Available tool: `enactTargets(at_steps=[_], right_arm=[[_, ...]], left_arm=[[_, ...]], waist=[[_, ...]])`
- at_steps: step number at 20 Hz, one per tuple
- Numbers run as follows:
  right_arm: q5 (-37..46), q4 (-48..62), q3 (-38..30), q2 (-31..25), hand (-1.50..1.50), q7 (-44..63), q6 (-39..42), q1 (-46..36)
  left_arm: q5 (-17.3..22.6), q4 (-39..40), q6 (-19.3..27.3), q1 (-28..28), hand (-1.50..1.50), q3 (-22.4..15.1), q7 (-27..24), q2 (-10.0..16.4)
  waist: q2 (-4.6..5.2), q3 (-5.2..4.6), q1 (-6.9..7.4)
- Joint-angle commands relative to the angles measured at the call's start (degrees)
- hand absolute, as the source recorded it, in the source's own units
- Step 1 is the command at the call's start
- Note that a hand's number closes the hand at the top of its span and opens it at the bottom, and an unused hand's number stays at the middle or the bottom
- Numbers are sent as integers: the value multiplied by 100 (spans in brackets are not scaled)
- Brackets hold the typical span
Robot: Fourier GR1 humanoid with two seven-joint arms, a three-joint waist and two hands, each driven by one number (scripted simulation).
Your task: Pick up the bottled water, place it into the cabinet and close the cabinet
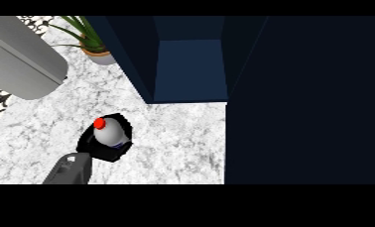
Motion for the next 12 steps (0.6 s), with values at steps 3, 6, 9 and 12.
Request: enactTargets(at_steps=[3, 6, 9, 12], right_arm=[[-592, -631, -417, -211, -150, 117, -38, 306], [-399, -605, -278, -60, -150, -25, -124, 297], [-661, -914, -365, -153, -150, 140, -187, 407], [-650, -1201, -370, -58, -150, 260, -233, 637]], left_arm=[[479, -96, 489, 353, 150, 626, -898, -57], [1080, -142, 1306, 507, 150, 1425, -966, 100], [1036, -355, 1633, 395, 150, 1413, -975, 84], [923, -666, 1736, 591, 150, 1265, -1033, 49]], waist=[[-19, 0, 75], [-34, -4, 182], [-23, 10, 103], [-27, 15, 96]])
